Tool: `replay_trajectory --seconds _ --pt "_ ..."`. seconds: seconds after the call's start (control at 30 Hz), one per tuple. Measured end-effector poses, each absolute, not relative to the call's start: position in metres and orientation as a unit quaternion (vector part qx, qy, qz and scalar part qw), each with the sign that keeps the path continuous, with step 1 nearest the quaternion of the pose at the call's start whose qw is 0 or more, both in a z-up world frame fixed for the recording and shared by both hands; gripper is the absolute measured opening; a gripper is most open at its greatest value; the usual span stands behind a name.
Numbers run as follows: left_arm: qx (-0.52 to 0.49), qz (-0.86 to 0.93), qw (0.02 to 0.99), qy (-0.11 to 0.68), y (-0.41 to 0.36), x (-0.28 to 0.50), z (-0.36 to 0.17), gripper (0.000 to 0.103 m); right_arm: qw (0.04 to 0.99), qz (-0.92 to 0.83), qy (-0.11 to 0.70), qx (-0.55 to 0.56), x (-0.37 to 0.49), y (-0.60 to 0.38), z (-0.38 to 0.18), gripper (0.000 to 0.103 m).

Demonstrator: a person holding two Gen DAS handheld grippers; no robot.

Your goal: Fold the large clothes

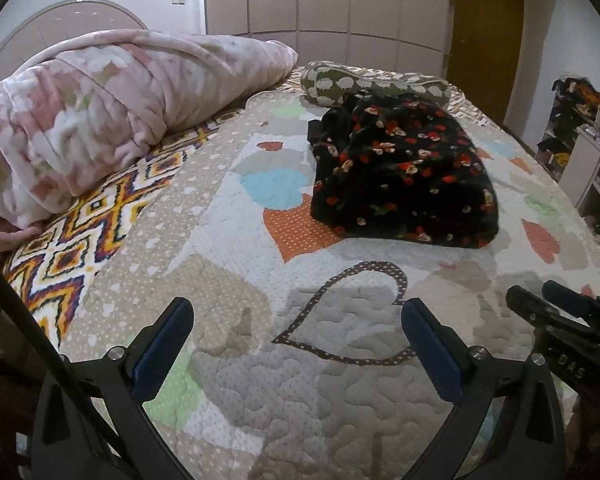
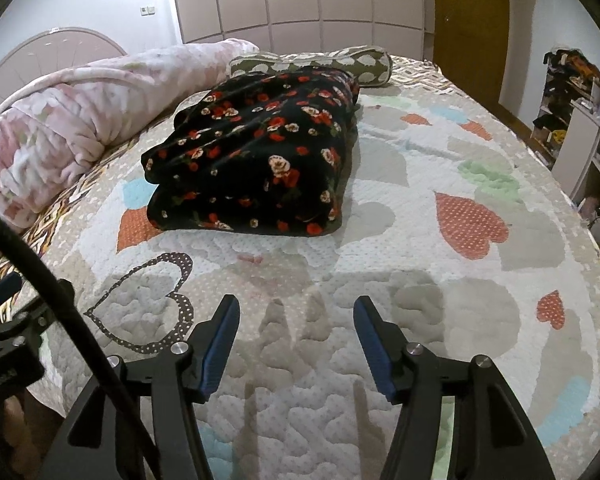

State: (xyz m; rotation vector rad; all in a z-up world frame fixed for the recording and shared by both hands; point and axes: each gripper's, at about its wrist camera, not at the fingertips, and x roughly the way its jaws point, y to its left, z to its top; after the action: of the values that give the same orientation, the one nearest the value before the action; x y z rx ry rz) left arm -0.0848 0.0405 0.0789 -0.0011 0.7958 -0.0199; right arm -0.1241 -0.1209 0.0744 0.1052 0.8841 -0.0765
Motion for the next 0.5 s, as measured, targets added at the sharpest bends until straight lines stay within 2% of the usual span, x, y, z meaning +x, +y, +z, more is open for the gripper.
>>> replay_trajectory --seconds 0.5 --pt "0.003 -0.021 0.921 0.390 0.031 -0.101 0.087 0.103 0.906 -0.048 0.419 0.047 -0.140 -0.123 0.083 0.067"
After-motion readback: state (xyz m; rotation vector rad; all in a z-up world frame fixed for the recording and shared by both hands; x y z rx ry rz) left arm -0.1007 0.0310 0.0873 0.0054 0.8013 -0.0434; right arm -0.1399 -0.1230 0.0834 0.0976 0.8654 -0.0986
